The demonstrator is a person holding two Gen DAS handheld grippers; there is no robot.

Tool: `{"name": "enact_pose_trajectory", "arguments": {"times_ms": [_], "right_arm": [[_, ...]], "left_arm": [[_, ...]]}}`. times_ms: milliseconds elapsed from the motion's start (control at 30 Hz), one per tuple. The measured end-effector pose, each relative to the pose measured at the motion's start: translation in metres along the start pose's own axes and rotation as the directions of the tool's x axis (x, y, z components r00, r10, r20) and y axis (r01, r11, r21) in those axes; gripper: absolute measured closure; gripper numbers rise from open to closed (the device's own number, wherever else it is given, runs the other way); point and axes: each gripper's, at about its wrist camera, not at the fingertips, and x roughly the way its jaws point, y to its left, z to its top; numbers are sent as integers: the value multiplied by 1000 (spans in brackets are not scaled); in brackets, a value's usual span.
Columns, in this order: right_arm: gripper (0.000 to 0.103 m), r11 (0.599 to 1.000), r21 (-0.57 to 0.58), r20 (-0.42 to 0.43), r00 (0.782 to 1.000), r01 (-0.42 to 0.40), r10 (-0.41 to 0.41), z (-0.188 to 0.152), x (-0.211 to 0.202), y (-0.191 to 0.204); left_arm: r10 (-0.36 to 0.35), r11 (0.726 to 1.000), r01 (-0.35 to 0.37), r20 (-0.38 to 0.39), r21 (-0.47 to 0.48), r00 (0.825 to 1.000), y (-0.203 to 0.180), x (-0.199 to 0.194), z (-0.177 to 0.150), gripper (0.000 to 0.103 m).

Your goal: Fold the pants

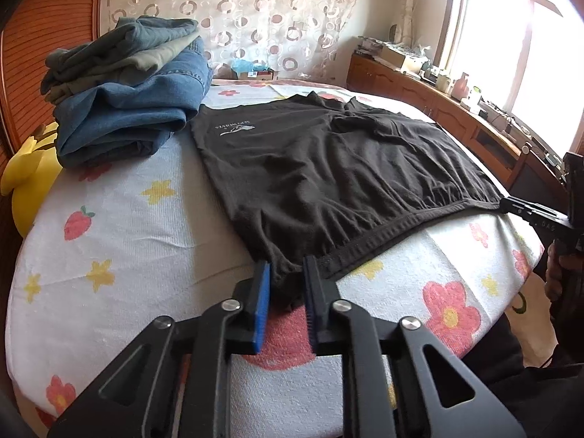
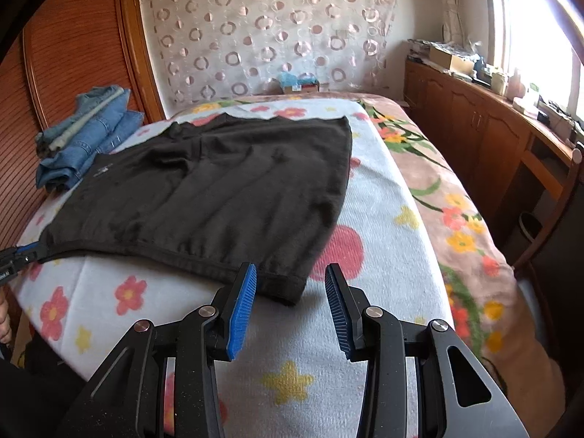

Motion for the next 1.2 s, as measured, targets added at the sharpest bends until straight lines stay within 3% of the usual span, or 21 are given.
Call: {"name": "enact_pose_trajectory", "arguments": {"times_ms": [133,367,833,1200], "right_arm": [[62,999,-34,-1,1000,9,-9,-1,2,4],[96,998,-61,-2,1000,-28,28,1,0,3],[96,994,-79,21,997,-74,76,0,-32,-3],[96,990,-104,-40,995,-94,90,-10,-44,-2]], "left_arm": [[-2,1000,2,-5,3,1000,0,0,1,87],[-11,1000,11,6,3,1000,-2,-4,3,91],[-41,999,40,43,21,998,-5,-33,9,93],[-54,998,55,-6,12,998,-6,-42,-10,93]]}}
